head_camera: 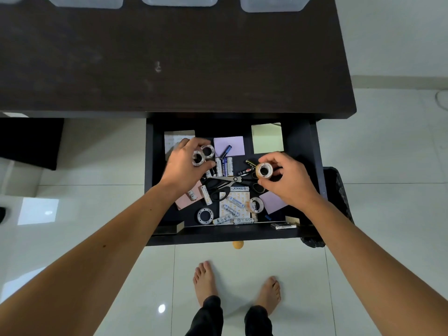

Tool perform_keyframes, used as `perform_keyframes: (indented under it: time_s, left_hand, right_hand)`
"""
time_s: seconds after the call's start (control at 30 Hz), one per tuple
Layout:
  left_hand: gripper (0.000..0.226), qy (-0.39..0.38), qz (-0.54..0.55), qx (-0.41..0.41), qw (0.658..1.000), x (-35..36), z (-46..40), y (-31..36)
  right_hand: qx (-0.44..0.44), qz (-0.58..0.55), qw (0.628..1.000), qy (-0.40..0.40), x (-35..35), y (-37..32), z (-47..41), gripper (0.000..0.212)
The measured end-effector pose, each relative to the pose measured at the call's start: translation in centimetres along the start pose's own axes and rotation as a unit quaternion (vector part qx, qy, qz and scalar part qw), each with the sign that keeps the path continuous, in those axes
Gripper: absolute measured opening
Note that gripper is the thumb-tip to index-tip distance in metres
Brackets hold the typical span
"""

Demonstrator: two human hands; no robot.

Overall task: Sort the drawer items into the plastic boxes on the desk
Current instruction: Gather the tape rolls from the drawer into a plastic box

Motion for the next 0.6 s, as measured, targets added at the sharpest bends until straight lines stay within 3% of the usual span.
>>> perform_keyframes:
  time_s: [0.13, 0.6]
  left_hand:
    - [0.061, -0.012, -0.027, -0.016, 0.999, 0.39, -0.32, -0.12]
    - [0.048, 0.064, -0.01, -0.053, 0.996, 0.46, -0.48, 0.59]
  right_hand:
    - [0.014, -0.007, 1.0, 0.001, 0.03, 0.33, -0.04, 0.051]
    - [-0.012, -0.063, 0.998, -0.004, -0.13, -0.54, 0.36, 0.049]
Point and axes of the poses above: each hand's wrist, its own z-axis away from the middle knuckle, its own x-axis out of the palm, y = z × x, the point moved 4 cm from there along -z, towards the middle knuckle, and after that the axes turned 3 degrees about -z, right-handed, at the moved point
